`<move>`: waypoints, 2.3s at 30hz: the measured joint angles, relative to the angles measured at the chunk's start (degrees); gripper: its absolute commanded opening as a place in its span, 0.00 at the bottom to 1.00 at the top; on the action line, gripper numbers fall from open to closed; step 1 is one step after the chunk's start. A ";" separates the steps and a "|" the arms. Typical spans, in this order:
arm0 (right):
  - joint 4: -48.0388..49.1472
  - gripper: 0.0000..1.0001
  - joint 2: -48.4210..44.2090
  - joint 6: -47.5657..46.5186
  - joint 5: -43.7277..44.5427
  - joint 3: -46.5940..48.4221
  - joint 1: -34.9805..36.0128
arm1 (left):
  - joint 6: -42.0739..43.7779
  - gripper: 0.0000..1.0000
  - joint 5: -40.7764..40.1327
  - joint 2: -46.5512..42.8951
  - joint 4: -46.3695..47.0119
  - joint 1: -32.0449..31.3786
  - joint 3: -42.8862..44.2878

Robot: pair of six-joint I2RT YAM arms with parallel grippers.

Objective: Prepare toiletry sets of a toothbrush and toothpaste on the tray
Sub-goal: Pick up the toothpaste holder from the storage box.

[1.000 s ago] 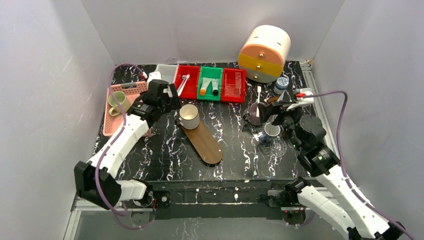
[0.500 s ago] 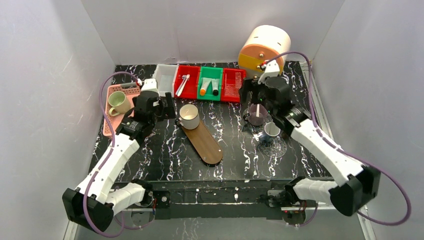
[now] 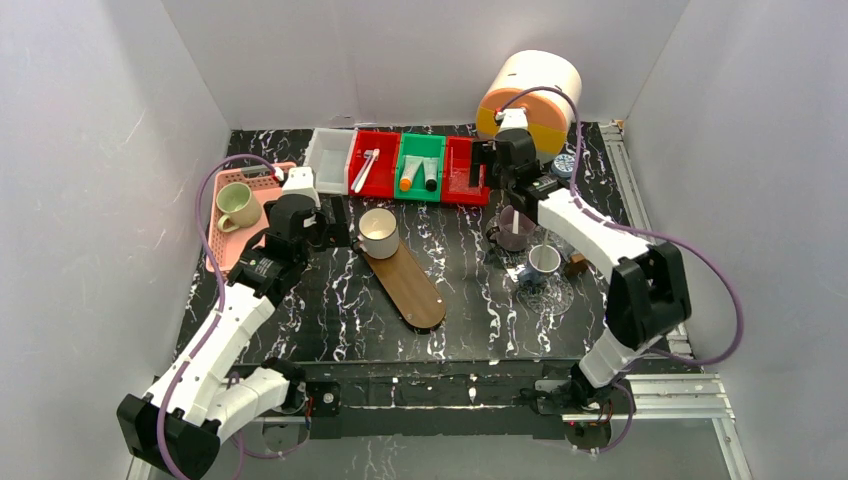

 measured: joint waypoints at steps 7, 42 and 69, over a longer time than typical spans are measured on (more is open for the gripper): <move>1.75 0.76 10.08 0.20 1.11 5.90 -1.49 | 0.31 0.98 0.00 -0.09 0.00 -0.50 -0.35; 2.86 0.27 27.06 -0.50 3.91 17.42 -1.95 | 1.01 0.98 1.62 0.00 0.87 -0.83 -0.52; 10.67 0.01 14.19 -25.62 11.58 9.44 5.68 | 0.92 0.98 1.79 -0.15 1.79 -0.83 -0.85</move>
